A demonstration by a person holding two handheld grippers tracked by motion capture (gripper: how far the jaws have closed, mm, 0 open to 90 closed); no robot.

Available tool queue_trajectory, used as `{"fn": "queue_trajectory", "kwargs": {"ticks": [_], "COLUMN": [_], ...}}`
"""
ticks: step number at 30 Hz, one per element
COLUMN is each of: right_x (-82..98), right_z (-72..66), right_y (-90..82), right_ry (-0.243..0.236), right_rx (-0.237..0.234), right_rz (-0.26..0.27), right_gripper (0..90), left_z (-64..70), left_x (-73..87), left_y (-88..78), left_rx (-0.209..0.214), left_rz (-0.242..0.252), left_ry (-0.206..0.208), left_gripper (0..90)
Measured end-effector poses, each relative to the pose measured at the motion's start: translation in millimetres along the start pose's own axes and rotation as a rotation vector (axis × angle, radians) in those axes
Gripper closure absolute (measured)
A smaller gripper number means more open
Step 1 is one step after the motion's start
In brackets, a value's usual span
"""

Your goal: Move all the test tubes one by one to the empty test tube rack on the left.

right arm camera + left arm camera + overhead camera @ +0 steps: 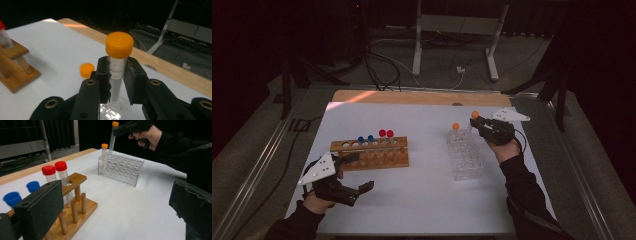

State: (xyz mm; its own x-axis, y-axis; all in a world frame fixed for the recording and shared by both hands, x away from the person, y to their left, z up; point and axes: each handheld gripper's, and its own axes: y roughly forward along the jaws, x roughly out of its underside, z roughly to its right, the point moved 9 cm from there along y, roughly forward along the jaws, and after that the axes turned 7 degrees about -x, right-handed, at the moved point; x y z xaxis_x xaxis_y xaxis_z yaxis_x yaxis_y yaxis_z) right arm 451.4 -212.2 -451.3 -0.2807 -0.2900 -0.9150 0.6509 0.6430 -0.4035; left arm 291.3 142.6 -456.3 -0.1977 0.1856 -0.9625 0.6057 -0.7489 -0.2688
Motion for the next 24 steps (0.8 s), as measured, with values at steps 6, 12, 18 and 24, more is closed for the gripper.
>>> {"fn": "queue_trajectory", "kwargs": {"ticks": [6,12,18,24], "right_x": [-12.7,-9.9,-4.2,0.3], "right_z": [-25.6,-53.1,-82.9,-114.8], "right_y": [-12.4,-17.1,-20.6,-19.7], "right_ry": [-0.05,-0.069,-0.096,-0.116], "right_rx": [-0.051,-0.12,-0.194,-0.275], "right_rz": [0.003,-0.01,-0.027,-0.035], "right_gripper": [75.0,75.0,75.0,75.0], "left_z": [6.7,12.4,17.7,26.2], "left_x": [-8.0,-15.1,-24.9,-33.7], "left_y": [5.6,11.5,19.6,30.1], "left_rx": [0.022,0.048,0.071,0.109], "left_rz": [-0.017,-0.033,-0.031,-0.037], "left_ry": [-0.011,-0.015,-0.007,0.005], "left_gripper": [0.6,0.6,0.7,0.7]}}
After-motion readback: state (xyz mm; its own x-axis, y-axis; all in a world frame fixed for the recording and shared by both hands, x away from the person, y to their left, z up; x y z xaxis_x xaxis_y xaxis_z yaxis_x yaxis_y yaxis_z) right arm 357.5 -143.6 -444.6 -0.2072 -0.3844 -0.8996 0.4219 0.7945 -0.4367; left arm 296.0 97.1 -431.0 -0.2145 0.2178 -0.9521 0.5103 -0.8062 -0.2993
